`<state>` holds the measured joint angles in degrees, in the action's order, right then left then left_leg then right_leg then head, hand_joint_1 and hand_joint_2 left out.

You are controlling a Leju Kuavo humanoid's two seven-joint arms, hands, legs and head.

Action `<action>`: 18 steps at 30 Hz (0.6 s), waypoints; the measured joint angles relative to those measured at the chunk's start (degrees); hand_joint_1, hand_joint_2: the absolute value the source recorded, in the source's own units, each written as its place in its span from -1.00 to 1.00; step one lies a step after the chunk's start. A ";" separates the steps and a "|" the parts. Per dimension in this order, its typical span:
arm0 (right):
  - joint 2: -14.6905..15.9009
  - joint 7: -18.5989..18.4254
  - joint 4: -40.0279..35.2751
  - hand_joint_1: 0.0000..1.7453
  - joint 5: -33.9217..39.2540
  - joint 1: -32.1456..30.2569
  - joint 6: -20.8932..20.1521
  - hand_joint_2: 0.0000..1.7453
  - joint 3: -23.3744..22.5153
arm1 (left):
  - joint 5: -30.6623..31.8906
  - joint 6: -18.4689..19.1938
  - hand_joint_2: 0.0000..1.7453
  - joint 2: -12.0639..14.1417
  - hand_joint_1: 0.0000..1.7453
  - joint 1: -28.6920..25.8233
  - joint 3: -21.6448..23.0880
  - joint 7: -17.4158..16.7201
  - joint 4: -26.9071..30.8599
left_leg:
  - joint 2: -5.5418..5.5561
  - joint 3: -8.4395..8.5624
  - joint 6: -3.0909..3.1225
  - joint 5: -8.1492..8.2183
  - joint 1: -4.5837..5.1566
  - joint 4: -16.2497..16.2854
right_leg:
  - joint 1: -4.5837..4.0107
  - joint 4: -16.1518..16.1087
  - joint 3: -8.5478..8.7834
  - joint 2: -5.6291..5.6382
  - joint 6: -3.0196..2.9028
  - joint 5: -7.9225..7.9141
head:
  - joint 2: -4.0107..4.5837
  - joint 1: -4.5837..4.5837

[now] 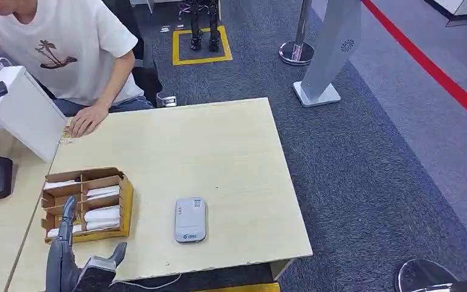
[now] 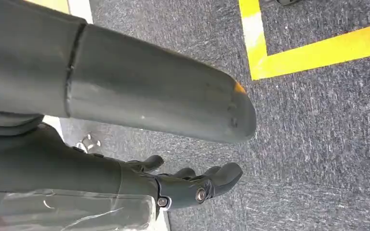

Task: Pass the card to the sensor for recognition and then transmit it.

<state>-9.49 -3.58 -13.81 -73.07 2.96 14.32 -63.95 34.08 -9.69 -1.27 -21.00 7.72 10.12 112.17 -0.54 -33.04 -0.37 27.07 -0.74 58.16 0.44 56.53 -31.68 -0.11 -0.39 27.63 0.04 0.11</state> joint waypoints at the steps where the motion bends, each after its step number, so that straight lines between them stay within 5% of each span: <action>1: -0.02 -0.02 -0.02 -1.00 -0.09 0.01 0.00 -1.00 -0.04 | 3.92 -1.80 1.00 0.35 -1.00 -0.08 0.32 -1.67 0.15 | 0.00 0.00 0.00 0.00 0.00 0.00 | 0.00 0.00 0.00 0.00 0.00 0.00 | 0.00 0.00; 5: -0.17 -0.35 -0.18 -1.00 -0.48 0.01 -0.02 -1.00 -0.42 | 17.79 -5.74 1.00 3.49 -1.00 -0.46 1.64 -8.75 0.52 | 0.01 0.01 0.00 0.00 -0.02 0.00 | 0.00 0.01 0.00 0.00 0.00 0.00 | 0.00 -0.02; 10: -0.17 1.29 -0.37 -1.00 -1.00 0.17 -0.70 -1.00 -0.52 | 36.33 -3.31 1.00 11.55 -1.00 -0.94 1.97 -21.48 0.78 | 0.04 0.00 -0.04 -0.03 -0.07 -0.02 | -0.05 0.03 0.00 -0.03 -0.05 0.03 | 0.00 0.00; 18: -0.17 1.99 -0.35 -1.00 -1.53 1.67 -0.77 -1.00 -0.74 | 39.97 5.82 1.00 23.56 -1.00 -0.66 1.68 -23.78 1.25 | 0.09 0.01 -0.10 -0.07 -0.07 -0.03 | -0.07 0.04 0.02 -0.08 -0.06 0.03 | 0.00 -0.02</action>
<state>-9.66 -1.60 -14.16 -74.60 4.63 13.55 -64.70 74.05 -3.87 22.30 -21.67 9.40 -13.66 113.42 -0.45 -33.03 -0.47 27.00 -0.81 58.13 0.37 56.57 -31.66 -0.18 -0.44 27.66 0.04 0.09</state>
